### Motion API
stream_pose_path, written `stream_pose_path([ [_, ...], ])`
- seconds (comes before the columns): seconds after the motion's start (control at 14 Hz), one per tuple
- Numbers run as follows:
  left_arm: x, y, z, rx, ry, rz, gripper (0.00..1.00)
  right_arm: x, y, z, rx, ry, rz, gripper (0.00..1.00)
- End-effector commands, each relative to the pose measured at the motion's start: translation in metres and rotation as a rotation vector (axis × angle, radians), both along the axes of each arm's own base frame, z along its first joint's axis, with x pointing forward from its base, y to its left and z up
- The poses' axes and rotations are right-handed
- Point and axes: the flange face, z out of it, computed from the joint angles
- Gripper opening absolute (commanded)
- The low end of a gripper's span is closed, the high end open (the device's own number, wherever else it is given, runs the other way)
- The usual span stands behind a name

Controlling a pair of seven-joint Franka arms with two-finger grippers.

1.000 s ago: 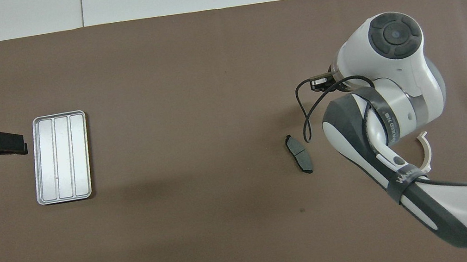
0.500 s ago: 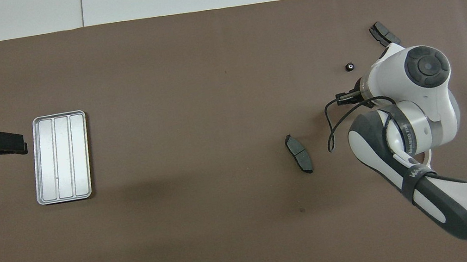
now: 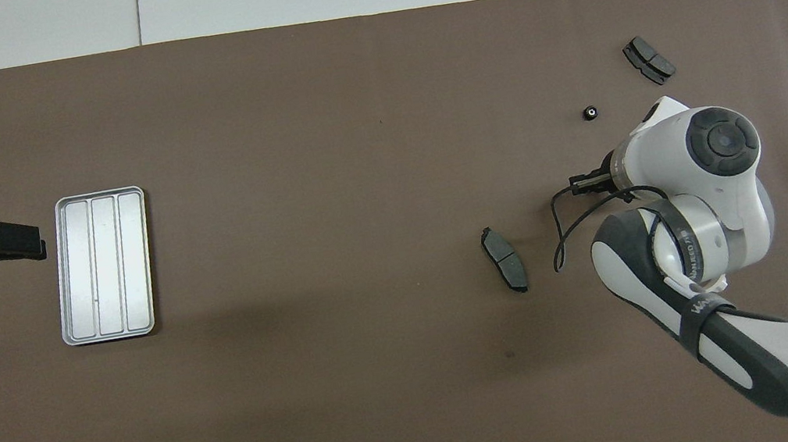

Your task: Place bearing gear from tray to pile

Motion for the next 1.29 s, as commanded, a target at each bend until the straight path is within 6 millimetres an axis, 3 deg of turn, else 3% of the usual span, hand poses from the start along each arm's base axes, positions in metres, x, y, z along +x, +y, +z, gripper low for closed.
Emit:
stream_pose_path([
  [0.0,-0.006,0.000,0.001,0.018,-0.015,0.024,1.00,-0.005,-0.007,0.007,0.024,-0.021,-0.011,1.00],
  [0.14,-0.006,0.000,0.001,0.017,-0.017,0.024,1.00,0.006,-0.011,0.022,0.031,-0.054,-0.049,1.00],
  [0.57,-0.006,0.000,0.001,0.018,-0.015,0.019,1.00,0.039,-0.044,0.134,0.029,-0.059,-0.156,1.00],
  [0.79,-0.006,0.000,0.001,0.018,-0.017,0.018,1.00,0.027,-0.069,0.192,0.036,-0.054,-0.193,1.00],
  [1.21,-0.006,0.000,0.001,0.018,-0.017,0.013,1.00,-0.007,-0.114,0.285,0.037,0.041,-0.243,1.00],
])
